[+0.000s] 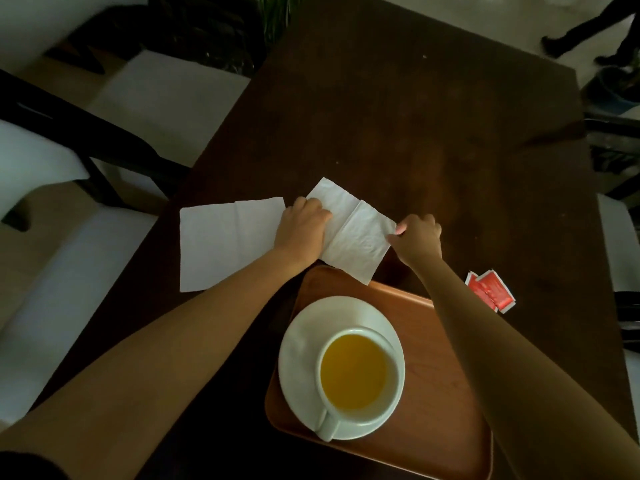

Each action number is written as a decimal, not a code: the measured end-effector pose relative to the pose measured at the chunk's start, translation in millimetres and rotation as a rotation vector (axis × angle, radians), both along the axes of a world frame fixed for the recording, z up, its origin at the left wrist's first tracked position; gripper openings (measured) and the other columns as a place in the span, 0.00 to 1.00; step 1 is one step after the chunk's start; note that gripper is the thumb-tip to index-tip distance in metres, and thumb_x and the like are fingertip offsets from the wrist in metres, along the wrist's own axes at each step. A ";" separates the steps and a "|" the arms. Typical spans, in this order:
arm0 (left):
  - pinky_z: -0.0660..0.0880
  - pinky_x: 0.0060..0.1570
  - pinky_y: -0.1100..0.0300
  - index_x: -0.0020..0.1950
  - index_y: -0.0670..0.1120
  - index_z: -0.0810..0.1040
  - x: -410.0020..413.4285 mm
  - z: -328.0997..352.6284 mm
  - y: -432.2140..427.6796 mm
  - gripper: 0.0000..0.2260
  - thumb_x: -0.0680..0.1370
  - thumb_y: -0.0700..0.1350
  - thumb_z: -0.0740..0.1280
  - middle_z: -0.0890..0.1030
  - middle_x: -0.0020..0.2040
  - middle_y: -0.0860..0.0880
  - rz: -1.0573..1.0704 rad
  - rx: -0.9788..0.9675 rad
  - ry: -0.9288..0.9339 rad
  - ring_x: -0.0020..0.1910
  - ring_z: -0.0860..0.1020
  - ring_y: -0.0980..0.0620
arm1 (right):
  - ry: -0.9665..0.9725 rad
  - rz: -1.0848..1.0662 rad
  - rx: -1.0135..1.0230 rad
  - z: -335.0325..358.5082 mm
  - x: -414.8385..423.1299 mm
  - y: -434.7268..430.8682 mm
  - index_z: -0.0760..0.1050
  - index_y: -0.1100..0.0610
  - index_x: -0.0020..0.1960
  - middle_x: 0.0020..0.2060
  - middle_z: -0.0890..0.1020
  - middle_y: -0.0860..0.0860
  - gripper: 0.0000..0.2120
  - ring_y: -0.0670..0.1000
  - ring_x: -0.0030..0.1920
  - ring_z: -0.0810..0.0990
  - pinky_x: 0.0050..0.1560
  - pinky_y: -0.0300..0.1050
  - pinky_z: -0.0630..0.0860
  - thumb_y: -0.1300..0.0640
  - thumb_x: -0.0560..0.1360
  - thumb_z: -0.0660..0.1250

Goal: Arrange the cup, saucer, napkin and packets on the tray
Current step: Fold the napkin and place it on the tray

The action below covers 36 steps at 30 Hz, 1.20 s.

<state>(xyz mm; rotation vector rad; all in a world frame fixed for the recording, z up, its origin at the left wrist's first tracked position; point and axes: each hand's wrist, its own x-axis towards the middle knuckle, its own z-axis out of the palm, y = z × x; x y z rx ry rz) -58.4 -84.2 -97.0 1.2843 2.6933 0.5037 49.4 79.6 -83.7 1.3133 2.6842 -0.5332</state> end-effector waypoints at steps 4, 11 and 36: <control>0.66 0.58 0.53 0.62 0.44 0.73 -8.4 -5.7 -7.7 0.13 0.78 0.42 0.59 0.73 0.61 0.44 -0.049 0.016 -0.018 0.60 0.68 0.45 | 0.183 -0.119 -0.179 -1.8 -1.5 2.7 0.77 0.62 0.48 0.43 0.80 0.56 0.07 0.54 0.43 0.79 0.42 0.46 0.77 0.59 0.73 0.65; 0.66 0.56 0.53 0.61 0.44 0.73 -6.9 -10.9 -9.1 0.13 0.77 0.44 0.60 0.73 0.60 0.43 -0.024 0.028 0.013 0.57 0.68 0.44 | 0.283 -0.259 -0.290 1.2 -11.6 5.3 0.73 0.60 0.50 0.43 0.81 0.56 0.11 0.55 0.40 0.81 0.41 0.50 0.80 0.57 0.71 0.69; 0.58 0.68 0.55 0.73 0.48 0.59 -27.9 -10.2 -24.9 0.22 0.79 0.44 0.59 0.63 0.74 0.45 0.038 0.240 -0.461 0.73 0.60 0.48 | 0.571 -0.383 -0.733 41.4 -75.0 -26.3 0.70 0.60 0.61 0.49 0.78 0.59 0.16 0.50 0.34 0.83 0.28 0.40 0.80 0.67 0.74 0.64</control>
